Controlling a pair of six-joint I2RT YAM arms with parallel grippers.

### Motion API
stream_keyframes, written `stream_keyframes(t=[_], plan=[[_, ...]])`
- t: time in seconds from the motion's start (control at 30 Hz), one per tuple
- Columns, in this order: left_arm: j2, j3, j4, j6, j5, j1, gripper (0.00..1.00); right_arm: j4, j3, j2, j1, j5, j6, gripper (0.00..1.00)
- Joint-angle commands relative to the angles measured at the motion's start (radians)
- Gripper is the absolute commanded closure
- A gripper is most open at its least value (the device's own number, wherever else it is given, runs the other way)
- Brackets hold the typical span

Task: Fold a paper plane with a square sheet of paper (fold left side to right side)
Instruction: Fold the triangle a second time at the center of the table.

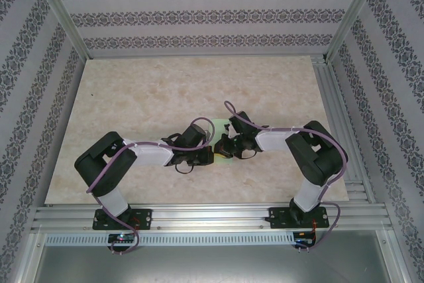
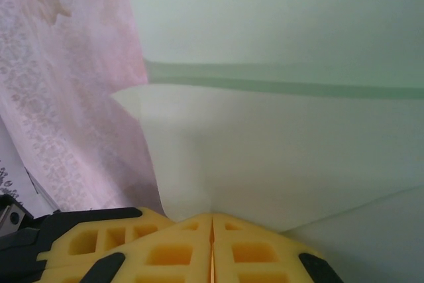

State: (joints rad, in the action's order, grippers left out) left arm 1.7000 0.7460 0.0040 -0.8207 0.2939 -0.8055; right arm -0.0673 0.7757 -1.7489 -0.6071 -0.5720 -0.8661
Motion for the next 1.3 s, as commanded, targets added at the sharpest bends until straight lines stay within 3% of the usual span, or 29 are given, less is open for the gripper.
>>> stream_keyframes(t=[0.0, 0.43, 1.27], plan=[[0.032, -0.039, -0.061, -0.002, -0.035, 0.002, 0.93, -0.022, -0.007, -0.032, -0.012, 0.029, 0.004, 0.92], [0.049, -0.103, -0.014, -0.034, -0.036, 0.002, 0.94, -0.149, 0.059, -0.038, 0.037, 0.134, 0.14, 0.92], [0.021, -0.153, 0.013, -0.046, -0.028, 0.002, 0.94, -0.25, 0.13, -0.059, 0.267, 0.155, 0.301, 0.91]])
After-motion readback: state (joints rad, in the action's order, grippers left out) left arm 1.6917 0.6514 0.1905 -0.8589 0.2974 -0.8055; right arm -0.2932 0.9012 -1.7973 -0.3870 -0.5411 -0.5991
